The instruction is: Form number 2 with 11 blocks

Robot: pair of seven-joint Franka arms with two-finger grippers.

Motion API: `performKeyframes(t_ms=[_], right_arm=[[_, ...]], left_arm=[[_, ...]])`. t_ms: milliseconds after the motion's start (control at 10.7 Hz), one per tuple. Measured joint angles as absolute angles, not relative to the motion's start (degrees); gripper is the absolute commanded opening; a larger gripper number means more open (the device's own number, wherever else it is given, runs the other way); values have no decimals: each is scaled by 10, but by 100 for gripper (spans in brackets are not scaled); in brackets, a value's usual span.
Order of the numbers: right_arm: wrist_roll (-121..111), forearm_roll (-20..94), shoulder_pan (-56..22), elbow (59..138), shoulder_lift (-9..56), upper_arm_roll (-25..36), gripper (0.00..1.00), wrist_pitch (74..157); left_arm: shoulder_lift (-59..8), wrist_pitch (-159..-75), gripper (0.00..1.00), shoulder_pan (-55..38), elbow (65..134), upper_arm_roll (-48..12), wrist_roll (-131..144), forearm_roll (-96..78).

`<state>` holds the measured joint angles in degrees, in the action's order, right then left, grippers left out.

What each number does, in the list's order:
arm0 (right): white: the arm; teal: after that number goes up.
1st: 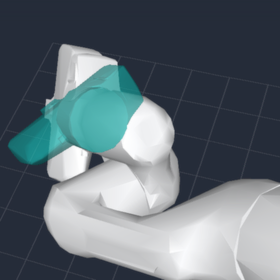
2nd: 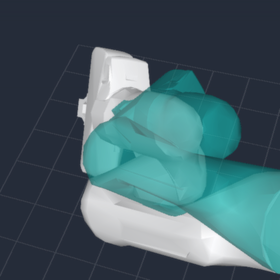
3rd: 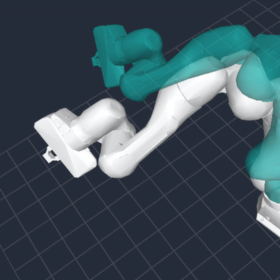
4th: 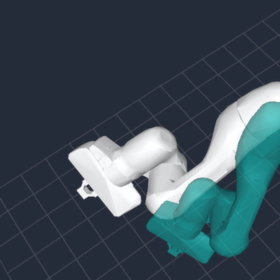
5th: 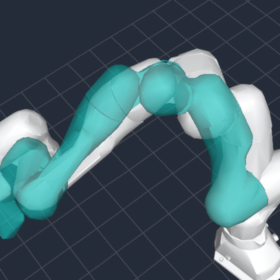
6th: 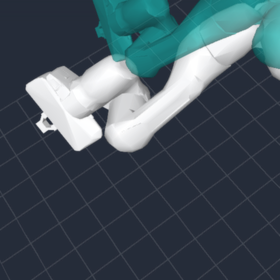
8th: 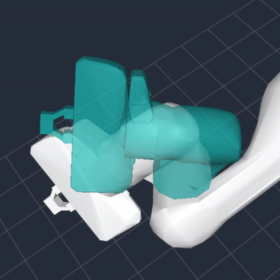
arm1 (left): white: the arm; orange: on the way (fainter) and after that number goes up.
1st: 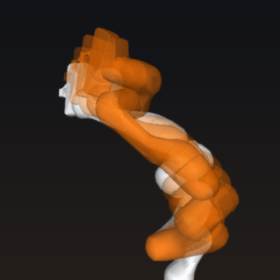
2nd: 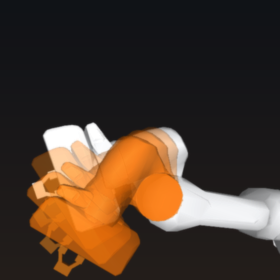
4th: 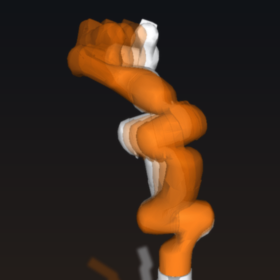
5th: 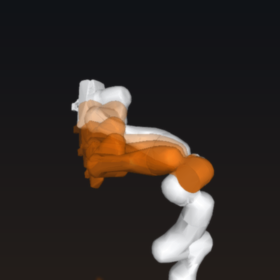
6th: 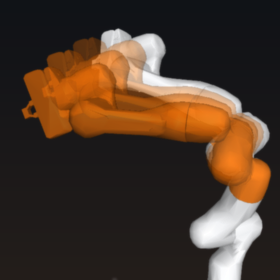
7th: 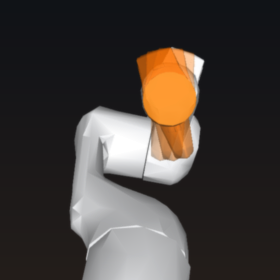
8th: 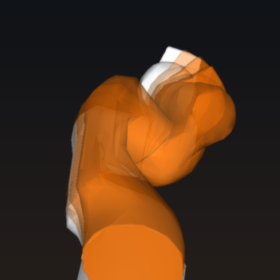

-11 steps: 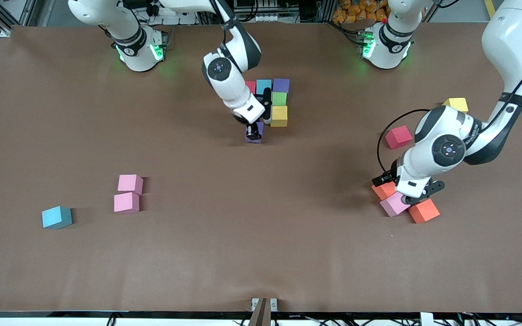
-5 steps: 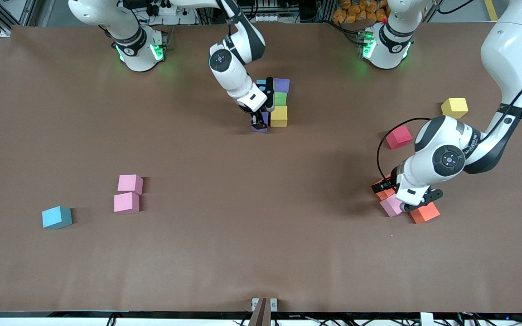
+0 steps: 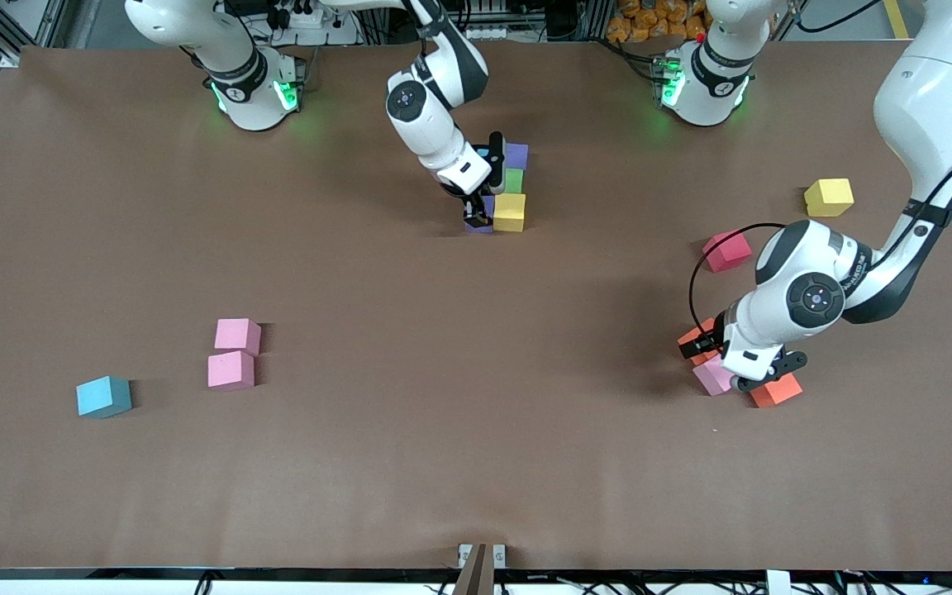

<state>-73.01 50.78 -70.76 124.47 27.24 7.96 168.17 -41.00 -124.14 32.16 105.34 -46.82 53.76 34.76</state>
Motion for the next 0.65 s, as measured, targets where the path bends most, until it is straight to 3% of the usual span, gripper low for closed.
performKeyframes(t_ms=[93, 187, 467, 654], right_arm=[[-730, 508, -708, 1245, 273, 79, 50, 1683], [-730, 508, -708, 1245, 273, 79, 100, 1684], [-730, 511, -708, 1246, 273, 78, 100, 1686], [-730, 513, -708, 1247, 273, 79, 100, 1687]], left_arm=[[-414, -1243, 100, 321, 1053, -468, 538, 351], [-417, -1245, 100, 320, 1053, -467, 538, 357], [-430, -1252, 99, 320, 1053, -465, 538, 379], [-437, -1253, 68, 320, 1053, -464, 538, 388]])
